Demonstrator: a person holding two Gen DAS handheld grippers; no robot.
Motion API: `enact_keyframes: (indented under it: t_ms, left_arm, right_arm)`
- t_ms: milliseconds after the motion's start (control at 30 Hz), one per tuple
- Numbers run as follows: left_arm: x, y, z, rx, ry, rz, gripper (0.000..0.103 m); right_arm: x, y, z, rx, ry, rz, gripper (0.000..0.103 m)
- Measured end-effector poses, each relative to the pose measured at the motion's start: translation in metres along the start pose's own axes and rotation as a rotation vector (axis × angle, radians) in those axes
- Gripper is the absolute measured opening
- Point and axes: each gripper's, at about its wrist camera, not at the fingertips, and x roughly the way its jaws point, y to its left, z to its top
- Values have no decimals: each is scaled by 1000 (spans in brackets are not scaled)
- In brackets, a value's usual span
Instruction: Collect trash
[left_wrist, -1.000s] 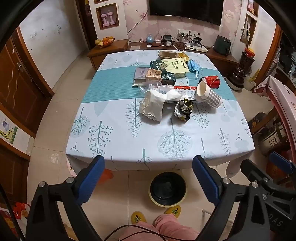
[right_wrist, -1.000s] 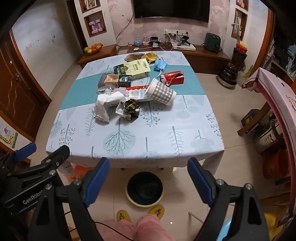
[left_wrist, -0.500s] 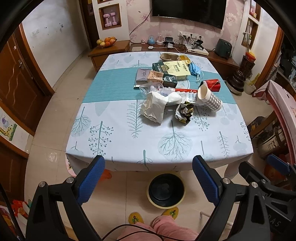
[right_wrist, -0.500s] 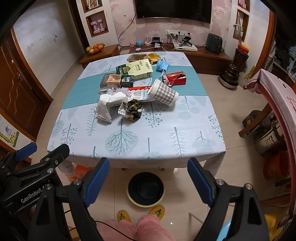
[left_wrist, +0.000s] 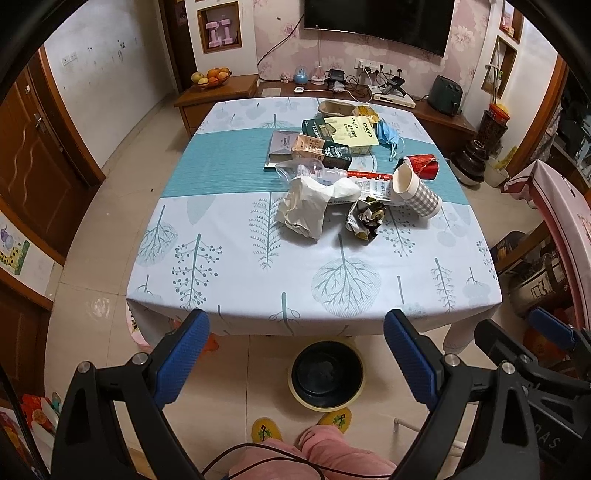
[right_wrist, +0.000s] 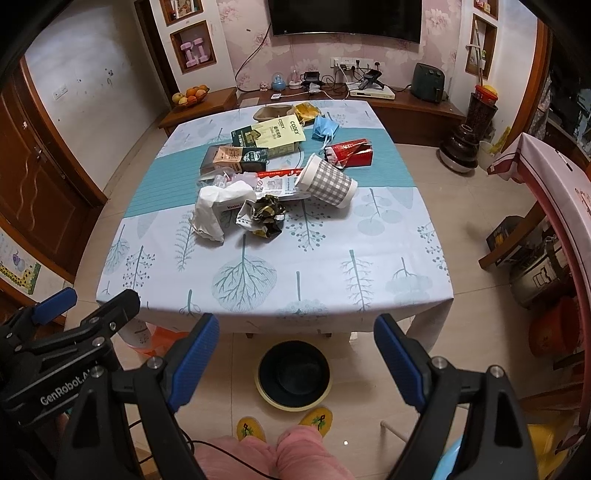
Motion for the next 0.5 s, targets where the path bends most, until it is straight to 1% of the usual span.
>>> enact_keyframes:
  t_ms: [500]
  left_arm:
    - [1, 3, -1, -4, 5, -2, 94]
  right_arm:
    - [0, 0, 0, 0, -1, 5, 86]
